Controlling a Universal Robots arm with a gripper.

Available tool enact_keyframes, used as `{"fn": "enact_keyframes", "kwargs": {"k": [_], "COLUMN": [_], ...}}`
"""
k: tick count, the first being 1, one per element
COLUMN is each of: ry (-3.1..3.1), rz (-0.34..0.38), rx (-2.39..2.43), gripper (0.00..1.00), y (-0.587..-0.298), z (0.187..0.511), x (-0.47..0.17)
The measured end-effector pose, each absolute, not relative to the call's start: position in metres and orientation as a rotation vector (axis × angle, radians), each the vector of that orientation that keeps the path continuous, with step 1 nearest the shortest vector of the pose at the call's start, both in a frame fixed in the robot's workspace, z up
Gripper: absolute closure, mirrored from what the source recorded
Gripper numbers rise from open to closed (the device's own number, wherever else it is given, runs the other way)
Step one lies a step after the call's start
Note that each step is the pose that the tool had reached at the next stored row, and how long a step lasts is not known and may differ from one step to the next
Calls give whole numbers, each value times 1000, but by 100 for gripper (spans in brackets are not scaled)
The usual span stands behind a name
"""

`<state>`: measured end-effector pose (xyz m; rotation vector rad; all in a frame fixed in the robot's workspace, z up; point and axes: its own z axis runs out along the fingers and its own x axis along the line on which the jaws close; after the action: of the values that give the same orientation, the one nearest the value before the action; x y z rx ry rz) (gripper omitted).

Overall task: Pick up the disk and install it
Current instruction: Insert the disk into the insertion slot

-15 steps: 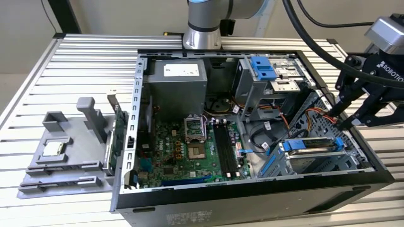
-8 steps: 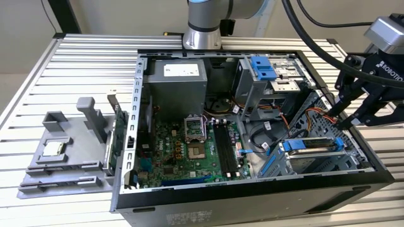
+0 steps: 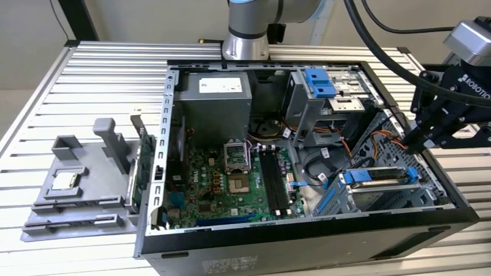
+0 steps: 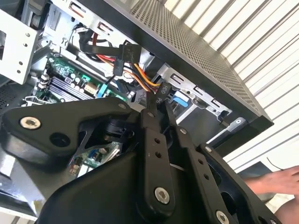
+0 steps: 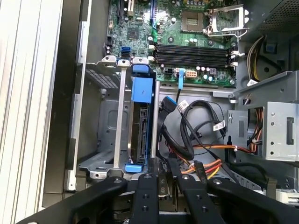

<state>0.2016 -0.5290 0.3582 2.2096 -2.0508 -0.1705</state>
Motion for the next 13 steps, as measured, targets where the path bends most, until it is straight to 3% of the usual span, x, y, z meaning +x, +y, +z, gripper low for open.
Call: {"fn": "enact_keyframes", "kwargs": {"k": [13], "ry": [-2052], "rz": [-172], "rx": [2211], "gripper": [100], "y": [-532], "z": [359], "x": [197]}}
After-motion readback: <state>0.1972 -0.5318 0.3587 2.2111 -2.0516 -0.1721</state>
